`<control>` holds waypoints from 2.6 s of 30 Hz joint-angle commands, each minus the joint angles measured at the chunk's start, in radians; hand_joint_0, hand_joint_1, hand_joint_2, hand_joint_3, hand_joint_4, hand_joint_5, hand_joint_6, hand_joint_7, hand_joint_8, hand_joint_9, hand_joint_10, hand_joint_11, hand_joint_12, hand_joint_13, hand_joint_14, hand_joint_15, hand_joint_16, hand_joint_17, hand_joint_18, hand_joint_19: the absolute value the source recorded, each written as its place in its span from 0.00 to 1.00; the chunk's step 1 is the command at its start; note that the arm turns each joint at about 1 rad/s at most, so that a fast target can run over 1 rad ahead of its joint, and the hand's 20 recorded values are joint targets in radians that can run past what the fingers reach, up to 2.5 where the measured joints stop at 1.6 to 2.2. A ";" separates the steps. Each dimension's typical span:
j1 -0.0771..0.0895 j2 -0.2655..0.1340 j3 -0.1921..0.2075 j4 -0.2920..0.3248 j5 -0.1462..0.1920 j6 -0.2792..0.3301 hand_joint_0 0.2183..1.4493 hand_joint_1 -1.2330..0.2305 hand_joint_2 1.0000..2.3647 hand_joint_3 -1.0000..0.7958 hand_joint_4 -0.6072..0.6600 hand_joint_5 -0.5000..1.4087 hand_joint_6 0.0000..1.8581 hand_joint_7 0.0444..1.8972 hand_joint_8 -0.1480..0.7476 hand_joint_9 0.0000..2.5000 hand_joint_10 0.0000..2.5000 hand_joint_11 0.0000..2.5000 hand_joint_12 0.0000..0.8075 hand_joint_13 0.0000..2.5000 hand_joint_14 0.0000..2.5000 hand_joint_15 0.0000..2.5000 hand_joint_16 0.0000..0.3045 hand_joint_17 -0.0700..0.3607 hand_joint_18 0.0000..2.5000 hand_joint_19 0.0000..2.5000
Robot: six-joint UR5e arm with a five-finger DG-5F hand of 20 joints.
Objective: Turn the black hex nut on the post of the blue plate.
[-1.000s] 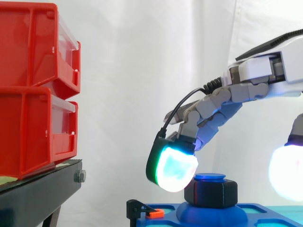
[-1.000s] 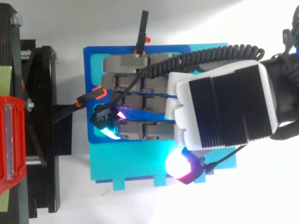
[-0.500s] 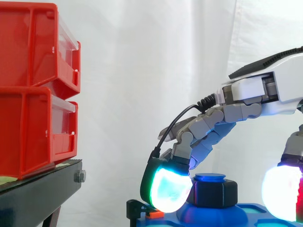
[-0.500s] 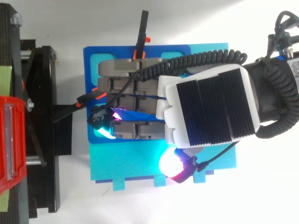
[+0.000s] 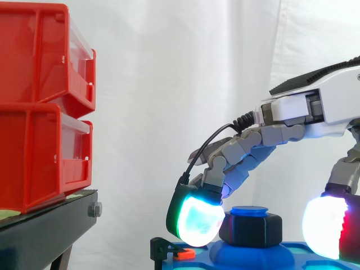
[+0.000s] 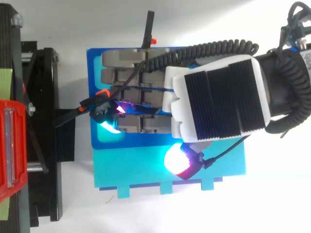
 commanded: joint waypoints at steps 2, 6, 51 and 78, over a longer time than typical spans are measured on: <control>-0.007 0.000 -0.001 0.002 -0.001 -0.013 0.19 0.53 0.00 0.28 0.67 0.18 0.27 0.38 0.48 0.22 0.00 0.00 0.46 0.15 0.00 0.01 0.15 0.41 0.08 0.07; -0.010 0.000 -0.001 0.002 -0.001 -0.013 0.19 0.53 0.00 0.28 0.67 0.18 0.27 0.38 0.48 0.22 0.00 0.00 0.46 0.15 0.00 0.01 0.15 0.41 0.08 0.07; -0.023 -0.002 -0.007 0.003 -0.004 -0.016 0.29 0.40 0.00 0.32 0.69 0.19 0.27 0.50 0.46 0.25 0.00 0.00 0.41 0.18 0.00 0.02 0.13 0.37 0.12 0.09; -0.023 0.000 -0.008 0.012 -0.004 -0.016 0.33 0.35 0.01 0.36 0.66 0.20 0.27 0.63 0.48 0.29 0.00 0.04 0.41 0.23 0.00 0.05 0.12 0.36 0.19 0.11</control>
